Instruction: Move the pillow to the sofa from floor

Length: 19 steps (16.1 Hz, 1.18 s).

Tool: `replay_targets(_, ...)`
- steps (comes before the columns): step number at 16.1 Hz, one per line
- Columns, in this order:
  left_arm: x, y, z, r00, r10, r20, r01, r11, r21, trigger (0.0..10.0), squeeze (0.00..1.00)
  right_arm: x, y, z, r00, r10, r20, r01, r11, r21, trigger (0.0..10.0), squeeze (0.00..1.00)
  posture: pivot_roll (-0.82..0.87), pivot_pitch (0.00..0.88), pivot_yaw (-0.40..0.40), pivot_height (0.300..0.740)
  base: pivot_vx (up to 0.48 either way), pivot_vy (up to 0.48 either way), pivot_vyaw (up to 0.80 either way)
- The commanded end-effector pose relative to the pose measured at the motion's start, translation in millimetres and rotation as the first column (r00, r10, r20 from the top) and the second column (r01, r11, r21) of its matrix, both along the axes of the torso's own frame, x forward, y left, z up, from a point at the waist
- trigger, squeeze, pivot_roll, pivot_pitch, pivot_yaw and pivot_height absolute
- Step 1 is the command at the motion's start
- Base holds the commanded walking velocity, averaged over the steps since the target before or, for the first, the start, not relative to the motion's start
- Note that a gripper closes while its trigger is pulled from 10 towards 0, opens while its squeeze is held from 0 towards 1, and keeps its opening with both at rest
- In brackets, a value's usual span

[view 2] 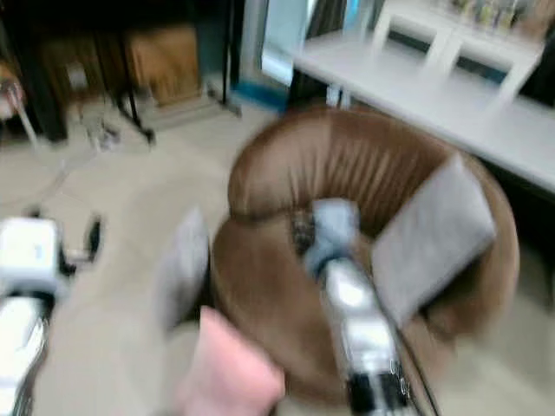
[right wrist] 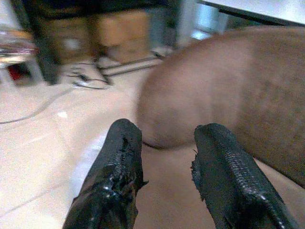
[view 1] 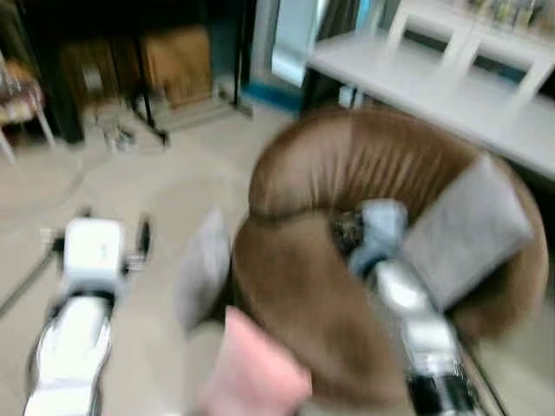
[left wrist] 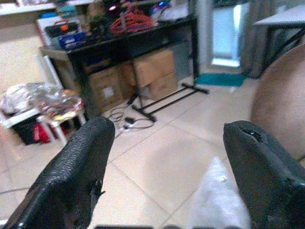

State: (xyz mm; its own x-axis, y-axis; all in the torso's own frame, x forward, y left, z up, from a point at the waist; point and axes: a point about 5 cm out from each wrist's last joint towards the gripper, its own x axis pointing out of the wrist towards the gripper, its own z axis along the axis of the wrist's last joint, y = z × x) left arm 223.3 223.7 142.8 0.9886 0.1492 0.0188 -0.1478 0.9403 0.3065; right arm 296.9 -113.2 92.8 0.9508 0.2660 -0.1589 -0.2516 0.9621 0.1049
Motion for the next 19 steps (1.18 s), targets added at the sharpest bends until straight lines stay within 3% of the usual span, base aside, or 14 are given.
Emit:
replay_targets(1, 1.9, -10.9, 1, 0.999, -0.037, 0.006, 0.037, 0.999, -0.016, 10.0, 0.0, -0.9, -22.1, -1, 0.998, -0.057, -0.01, 0.056, 0.998, -0.018, 10.0, 0.0, 0.09, 0.0, -0.126, 0.74, 0.0, 0.0, 0.0)
replay_targets(5, -1.4, -10.8, -6, 0.999, -0.035, -0.026, 0.036, 0.999, 0.008, 10.0, 0.0, -7.3, -18.4, -5, 0.999, 0.021, -0.033, -0.021, 1.0, 0.004, 10.0, 0.0, 0.09, 0.0, -0.128, 0.73, 0.0, 0.0, 0.0)
replay_targets(19, -4.6, -4.1, -10, 0.999, 0.017, -0.042, -0.016, 1.0, 0.022, 10.0, 0.0, -11.5, -24.9, -11, 0.996, 0.038, -0.076, -0.04, 0.999, -0.03, 10.0, 0.0, 0.08, 0.0, -0.138, 0.62, 0.0, 0.0, 0.0)
